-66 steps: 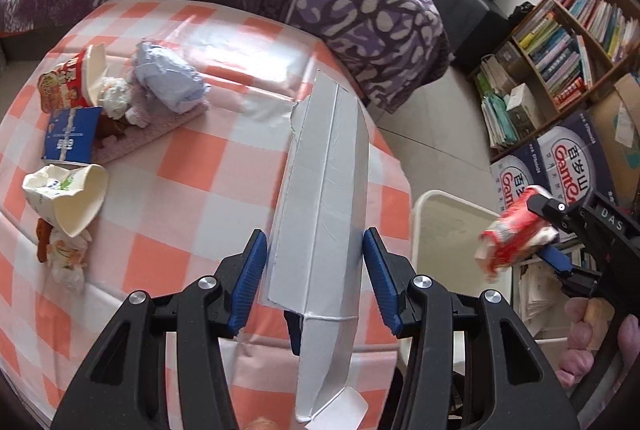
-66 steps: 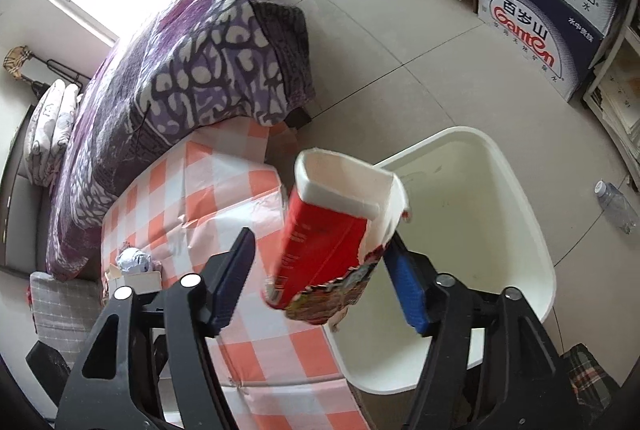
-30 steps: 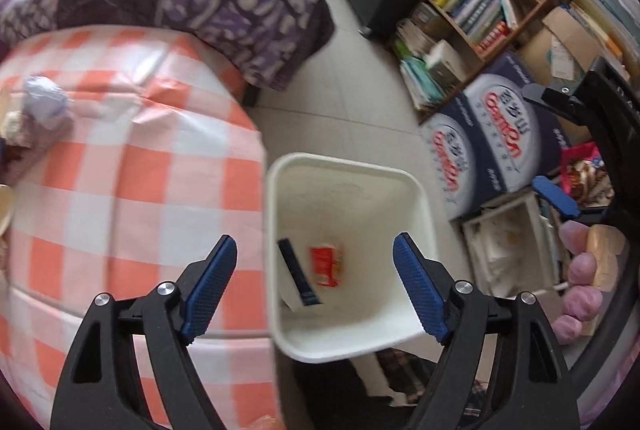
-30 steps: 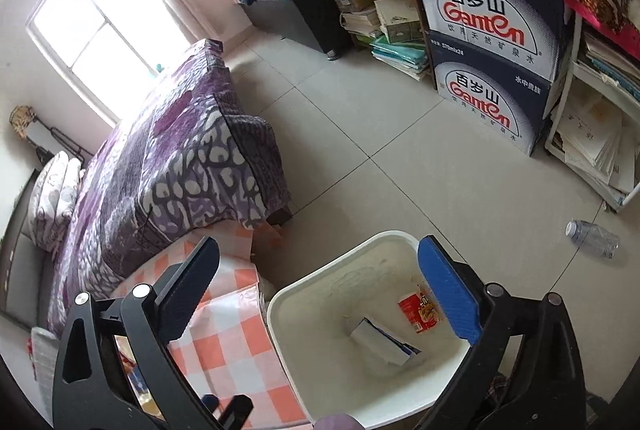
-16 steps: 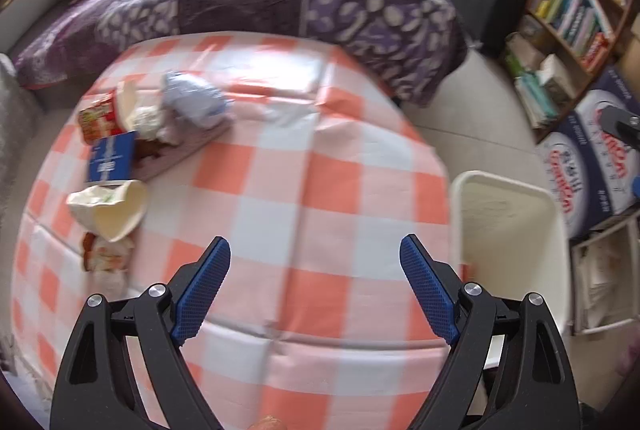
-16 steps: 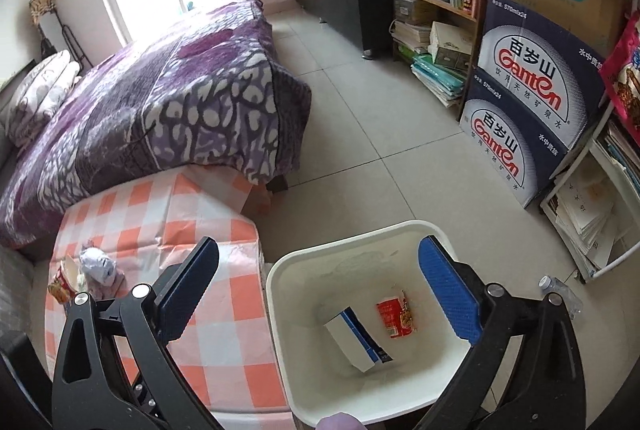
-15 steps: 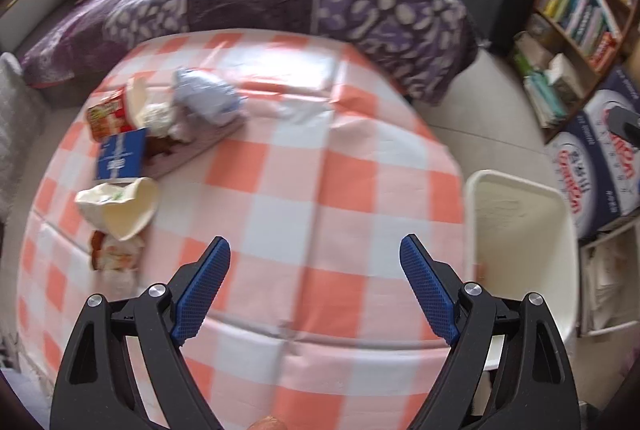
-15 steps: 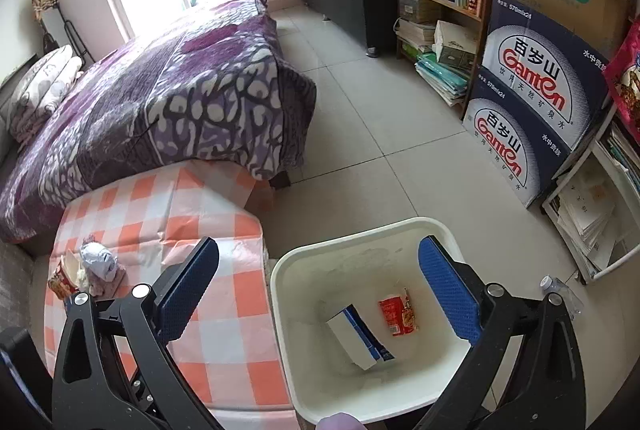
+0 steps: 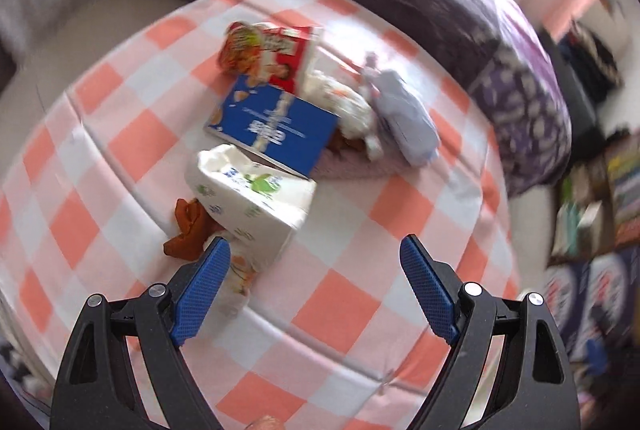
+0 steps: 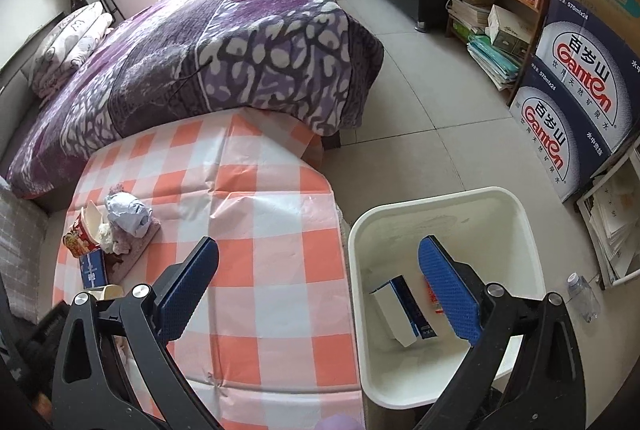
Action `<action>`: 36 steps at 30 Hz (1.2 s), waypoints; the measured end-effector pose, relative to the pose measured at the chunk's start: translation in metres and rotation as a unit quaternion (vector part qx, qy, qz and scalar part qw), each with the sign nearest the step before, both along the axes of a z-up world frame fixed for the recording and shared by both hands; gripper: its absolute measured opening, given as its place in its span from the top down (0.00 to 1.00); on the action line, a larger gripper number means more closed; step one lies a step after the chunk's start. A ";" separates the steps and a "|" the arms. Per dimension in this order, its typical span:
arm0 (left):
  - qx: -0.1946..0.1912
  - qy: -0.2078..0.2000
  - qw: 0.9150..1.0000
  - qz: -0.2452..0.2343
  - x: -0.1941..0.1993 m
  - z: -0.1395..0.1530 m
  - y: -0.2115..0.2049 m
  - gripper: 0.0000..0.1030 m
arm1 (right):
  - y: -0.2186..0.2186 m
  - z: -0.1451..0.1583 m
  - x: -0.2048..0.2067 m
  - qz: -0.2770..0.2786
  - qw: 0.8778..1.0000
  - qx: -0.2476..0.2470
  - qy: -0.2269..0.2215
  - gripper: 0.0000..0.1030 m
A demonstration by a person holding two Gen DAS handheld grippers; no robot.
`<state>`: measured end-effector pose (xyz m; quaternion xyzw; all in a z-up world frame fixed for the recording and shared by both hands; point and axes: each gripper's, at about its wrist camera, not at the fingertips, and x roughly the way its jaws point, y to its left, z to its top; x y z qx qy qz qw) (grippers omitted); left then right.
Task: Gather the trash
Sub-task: 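Grasp the white paper cup on the table with the left tool, then lift the paper cup with the left tool while the right tool grasps the plastic bag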
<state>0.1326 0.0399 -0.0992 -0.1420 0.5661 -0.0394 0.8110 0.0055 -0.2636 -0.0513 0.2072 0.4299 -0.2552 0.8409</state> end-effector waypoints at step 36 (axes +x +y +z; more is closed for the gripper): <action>-0.224 0.064 0.967 0.104 0.052 -0.062 0.037 0.65 | 0.024 -0.031 0.026 0.046 0.998 0.025 0.041 0.07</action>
